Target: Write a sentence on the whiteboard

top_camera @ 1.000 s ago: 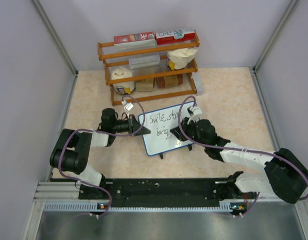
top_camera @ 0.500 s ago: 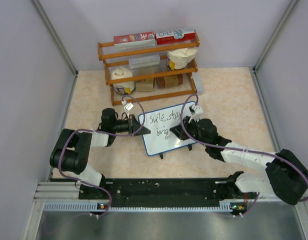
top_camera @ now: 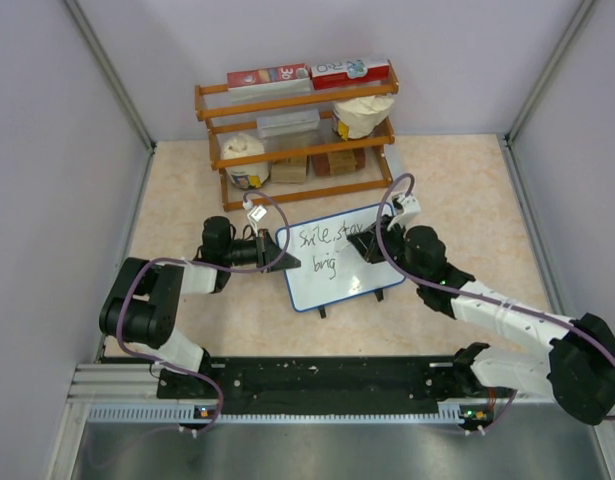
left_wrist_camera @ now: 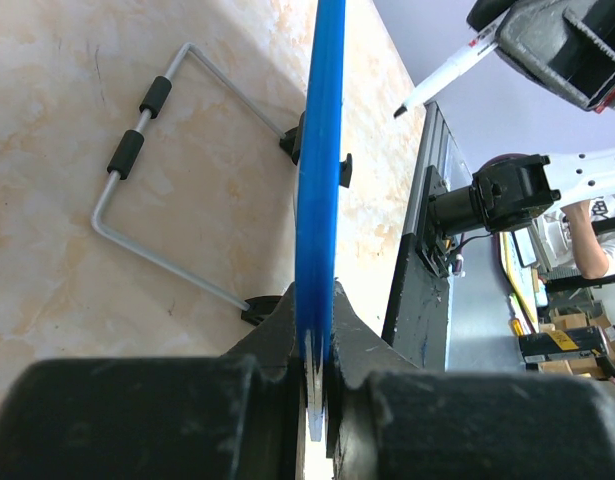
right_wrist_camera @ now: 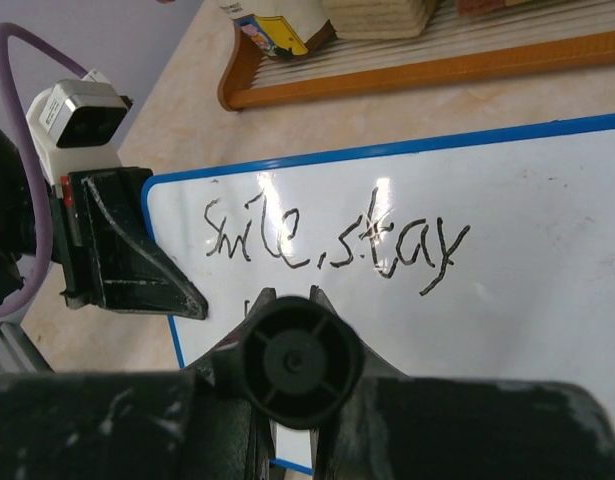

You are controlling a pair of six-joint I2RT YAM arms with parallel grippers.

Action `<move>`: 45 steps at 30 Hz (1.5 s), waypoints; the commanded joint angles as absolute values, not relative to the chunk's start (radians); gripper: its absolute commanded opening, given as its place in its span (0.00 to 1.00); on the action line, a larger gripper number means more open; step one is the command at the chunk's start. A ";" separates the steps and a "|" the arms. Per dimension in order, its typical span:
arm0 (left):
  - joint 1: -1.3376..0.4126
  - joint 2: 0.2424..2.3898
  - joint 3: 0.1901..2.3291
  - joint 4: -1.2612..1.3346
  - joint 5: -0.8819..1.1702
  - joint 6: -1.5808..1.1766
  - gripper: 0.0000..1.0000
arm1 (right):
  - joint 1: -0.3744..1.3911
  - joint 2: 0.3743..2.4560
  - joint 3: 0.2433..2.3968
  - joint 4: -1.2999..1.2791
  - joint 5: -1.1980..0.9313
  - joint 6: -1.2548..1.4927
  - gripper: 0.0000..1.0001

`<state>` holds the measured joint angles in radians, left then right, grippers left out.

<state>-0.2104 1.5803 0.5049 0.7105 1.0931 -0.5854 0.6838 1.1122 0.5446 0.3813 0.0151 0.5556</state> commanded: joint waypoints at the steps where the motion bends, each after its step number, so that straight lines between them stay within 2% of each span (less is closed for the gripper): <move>1: -0.210 1.591 0.494 0.676 1.020 -0.537 0.00 | 0.676 1.137 0.621 0.353 0.084 0.512 0.00; 11: -0.210 1.598 0.499 0.676 1.025 -0.538 0.00 | 0.675 1.200 0.672 0.345 0.092 0.503 0.00; 45: -0.210 1.603 0.500 0.676 1.025 -0.538 0.00 | 0.676 1.198 0.551 0.334 0.041 0.515 0.00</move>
<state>-0.2104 1.5803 0.5049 0.7097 1.0931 -0.5861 0.6838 1.2152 0.5747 0.3489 0.0395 0.5220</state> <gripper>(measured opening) 0.078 0.093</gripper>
